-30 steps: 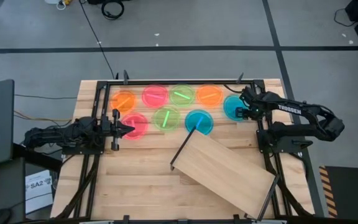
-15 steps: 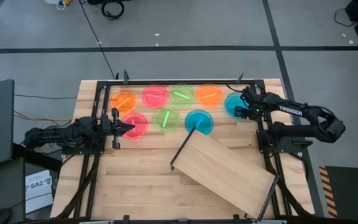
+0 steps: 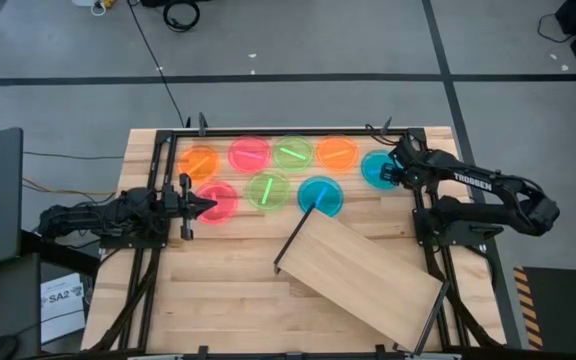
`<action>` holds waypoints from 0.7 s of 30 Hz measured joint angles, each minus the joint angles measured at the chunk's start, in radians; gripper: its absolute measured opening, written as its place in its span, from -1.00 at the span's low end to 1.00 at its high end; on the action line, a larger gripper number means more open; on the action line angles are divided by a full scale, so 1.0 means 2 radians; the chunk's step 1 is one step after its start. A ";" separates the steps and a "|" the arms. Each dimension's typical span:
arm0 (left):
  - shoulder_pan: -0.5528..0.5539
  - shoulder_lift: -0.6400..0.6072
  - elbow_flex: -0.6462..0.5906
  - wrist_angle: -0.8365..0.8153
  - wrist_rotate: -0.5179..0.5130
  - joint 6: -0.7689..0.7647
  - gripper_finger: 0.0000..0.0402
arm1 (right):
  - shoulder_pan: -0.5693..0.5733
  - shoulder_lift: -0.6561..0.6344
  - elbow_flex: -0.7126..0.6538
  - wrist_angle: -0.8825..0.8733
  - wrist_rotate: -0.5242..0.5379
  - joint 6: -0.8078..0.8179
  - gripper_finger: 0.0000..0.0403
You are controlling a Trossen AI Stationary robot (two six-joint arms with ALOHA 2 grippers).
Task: Place and stack plates onto a shelf
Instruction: Put the top right transparent blue plate on the shelf
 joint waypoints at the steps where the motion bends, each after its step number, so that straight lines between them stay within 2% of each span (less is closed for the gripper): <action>1: 0.000 0.000 0.000 0.000 0.000 0.000 -0.95 | 0.000 0.003 -0.002 0.003 0.003 0.001 -0.18; 13: 0.000 0.000 0.000 0.000 0.000 0.000 -0.95 | 0.000 0.012 -0.036 0.089 0.003 0.002 -0.18; 21: 0.000 0.000 0.000 0.000 0.000 0.000 -0.95 | 0.000 0.011 -0.050 0.098 0.006 0.022 -0.23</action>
